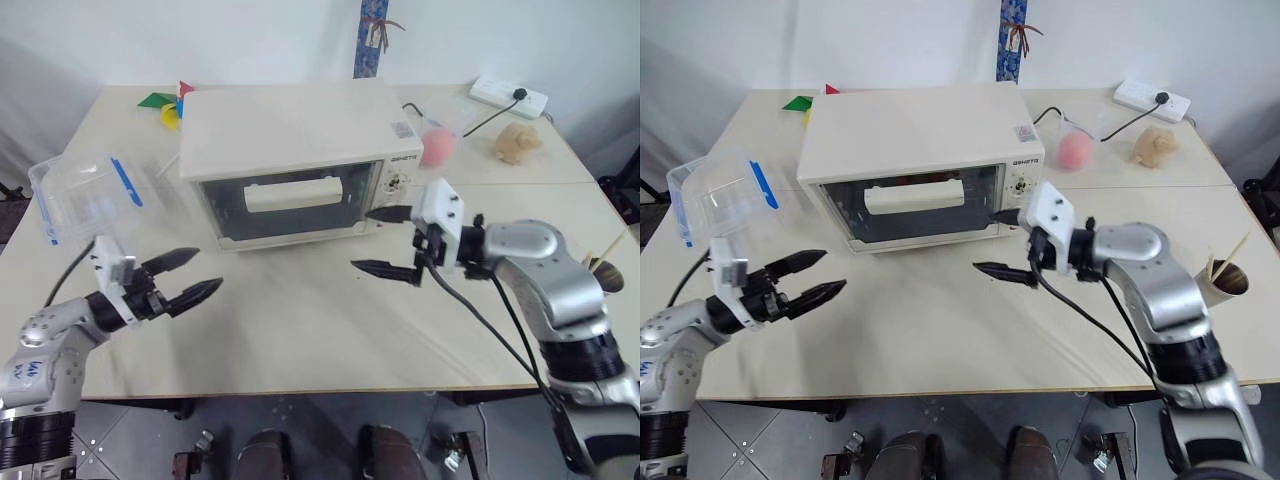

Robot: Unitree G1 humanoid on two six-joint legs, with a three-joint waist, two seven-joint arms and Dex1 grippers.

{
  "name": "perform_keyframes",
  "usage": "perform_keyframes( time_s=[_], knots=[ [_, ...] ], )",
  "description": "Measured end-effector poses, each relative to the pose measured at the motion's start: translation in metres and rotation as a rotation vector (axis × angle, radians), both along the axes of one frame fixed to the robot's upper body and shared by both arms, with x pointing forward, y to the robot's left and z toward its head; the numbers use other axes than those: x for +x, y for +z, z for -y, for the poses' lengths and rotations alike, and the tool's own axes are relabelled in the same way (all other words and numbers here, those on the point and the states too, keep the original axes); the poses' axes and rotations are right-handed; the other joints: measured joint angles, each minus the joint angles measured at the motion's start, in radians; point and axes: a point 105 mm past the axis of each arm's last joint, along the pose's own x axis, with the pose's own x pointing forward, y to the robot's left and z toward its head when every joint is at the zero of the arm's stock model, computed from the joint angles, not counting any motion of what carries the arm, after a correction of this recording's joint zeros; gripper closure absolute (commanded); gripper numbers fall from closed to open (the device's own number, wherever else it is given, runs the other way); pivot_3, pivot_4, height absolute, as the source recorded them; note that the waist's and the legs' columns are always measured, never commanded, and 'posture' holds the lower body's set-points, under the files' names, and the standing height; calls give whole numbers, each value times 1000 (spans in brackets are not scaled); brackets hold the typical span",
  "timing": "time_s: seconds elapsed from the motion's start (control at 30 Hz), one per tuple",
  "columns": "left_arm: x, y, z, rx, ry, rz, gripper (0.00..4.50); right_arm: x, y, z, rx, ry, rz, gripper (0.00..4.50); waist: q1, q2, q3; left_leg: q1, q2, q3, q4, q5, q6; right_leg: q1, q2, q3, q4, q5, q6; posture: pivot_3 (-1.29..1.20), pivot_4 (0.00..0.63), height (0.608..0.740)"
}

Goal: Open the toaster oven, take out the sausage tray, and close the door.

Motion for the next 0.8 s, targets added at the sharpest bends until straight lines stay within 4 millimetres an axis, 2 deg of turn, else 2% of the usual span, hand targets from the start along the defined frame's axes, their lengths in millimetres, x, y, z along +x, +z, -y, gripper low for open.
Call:
perform_keyframes(
  time_s=[0.1, 0.27, 0.5, 0.77, 0.8],
  knots=[
    [-2, 10, -8, -9, 9, 13, 49, 7, 4, -14, -3, 59, 8, 0, -3, -2, 1, 0, 0, 1, 0, 0, 0, -1, 0, 0, 0, 0, 0, 0, 150, 740],
    [-6, 30, -23, -1, 44, 46, 49, 9, 22, -32, 0, 160, 79, 0, -15, -2, 2, 0, 1, 1, 0, 0, 0, -1, 0, 0, 1, 0, 0, 0, 150, 740],
    [-8, 36, -28, -8, 55, 52, 49, 1, 21, -36, -28, 221, 88, 0, -21, -2, 2, 0, 1, 2, -1, 0, -1, -3, 0, 0, 2, 0, 0, 0, 150, 740],
    [-6, 59, -30, -10, 48, 113, 49, -28, -4, -36, -111, 294, 50, 0, -29, -3, 2, 0, 1, 4, -1, -1, -2, -4, 0, 0, 2, 0, 0, 0, 150, 740],
    [-5, 61, -32, -11, 52, 112, 226, -30, -7, -37, -116, 299, 45, 0, -30, -3, 2, 0, 1, 4, -1, -1, -2, -4, 0, 0, 2, 0, 0, 0, 150, 740]
  ],
)
